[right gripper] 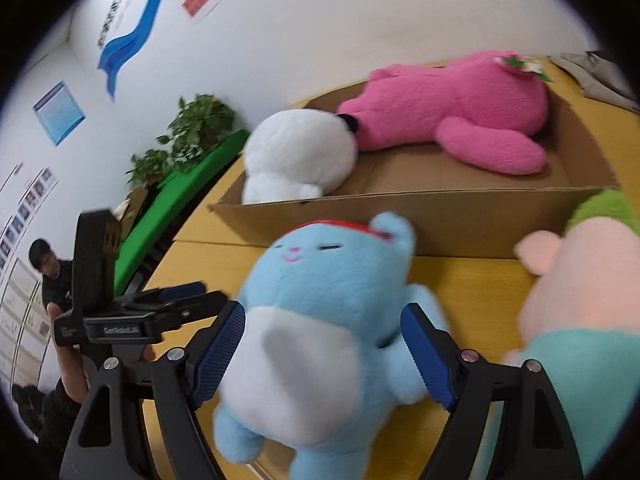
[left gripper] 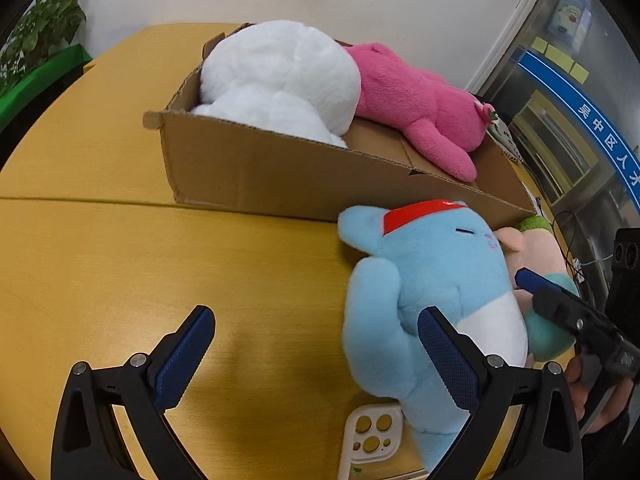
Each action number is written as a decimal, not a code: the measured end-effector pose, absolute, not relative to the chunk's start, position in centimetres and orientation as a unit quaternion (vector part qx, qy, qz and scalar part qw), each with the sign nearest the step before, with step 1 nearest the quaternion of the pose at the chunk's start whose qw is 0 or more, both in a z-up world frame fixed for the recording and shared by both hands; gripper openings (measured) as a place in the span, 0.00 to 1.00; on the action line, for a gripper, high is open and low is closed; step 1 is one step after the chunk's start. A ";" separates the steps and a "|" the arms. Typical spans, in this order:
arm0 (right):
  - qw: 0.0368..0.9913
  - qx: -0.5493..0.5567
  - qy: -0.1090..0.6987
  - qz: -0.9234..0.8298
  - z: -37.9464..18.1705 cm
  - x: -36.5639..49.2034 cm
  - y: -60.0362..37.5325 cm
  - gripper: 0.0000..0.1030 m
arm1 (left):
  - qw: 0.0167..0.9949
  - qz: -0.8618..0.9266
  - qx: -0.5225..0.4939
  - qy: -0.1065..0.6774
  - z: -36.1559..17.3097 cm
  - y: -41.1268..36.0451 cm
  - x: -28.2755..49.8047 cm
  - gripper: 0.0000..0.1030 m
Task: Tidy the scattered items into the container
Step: 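Close both grippers on the blue cat plush and lift it, then lower the blue cat into the box beside the panda and open both grippers, then move both grippers toward the pink-and-teal pig plush with green hair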
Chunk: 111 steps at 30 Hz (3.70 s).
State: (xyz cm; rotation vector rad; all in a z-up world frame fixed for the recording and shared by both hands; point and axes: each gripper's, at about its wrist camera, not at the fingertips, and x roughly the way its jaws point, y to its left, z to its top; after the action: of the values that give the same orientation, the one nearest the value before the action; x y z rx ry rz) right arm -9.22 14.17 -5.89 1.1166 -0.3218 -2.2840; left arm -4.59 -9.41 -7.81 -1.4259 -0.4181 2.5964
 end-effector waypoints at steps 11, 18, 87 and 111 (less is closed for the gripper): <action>0.145 0.453 0.036 -0.879 -7.8 -10.1 14.2 0.77 | 0.099 0.827 -0.530 -0.158 -11.4 -8.5 -6.2 0.39; 0.200 0.489 0.005 -0.849 -8.6 -10.3 12.8 0.55 | 0.104 0.833 -0.527 -0.134 -10.8 -7.7 -6.1 0.26; 0.123 0.292 0.013 -0.949 3.4 -10.1 14.5 0.81 | 0.042 0.946 -0.316 -0.050 5.1 -3.7 -5.4 1.00; 0.106 0.302 0.020 -0.947 3.0 -8.0 14.3 0.81 | 0.062 0.941 -0.328 -0.057 4.1 -3.2 -3.8 1.00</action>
State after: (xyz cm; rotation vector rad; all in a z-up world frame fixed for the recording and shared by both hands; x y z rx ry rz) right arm -8.01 14.28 3.01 0.8893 0.0601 -2.7907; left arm -3.79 -3.22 4.07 -0.9922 -0.1737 2.8440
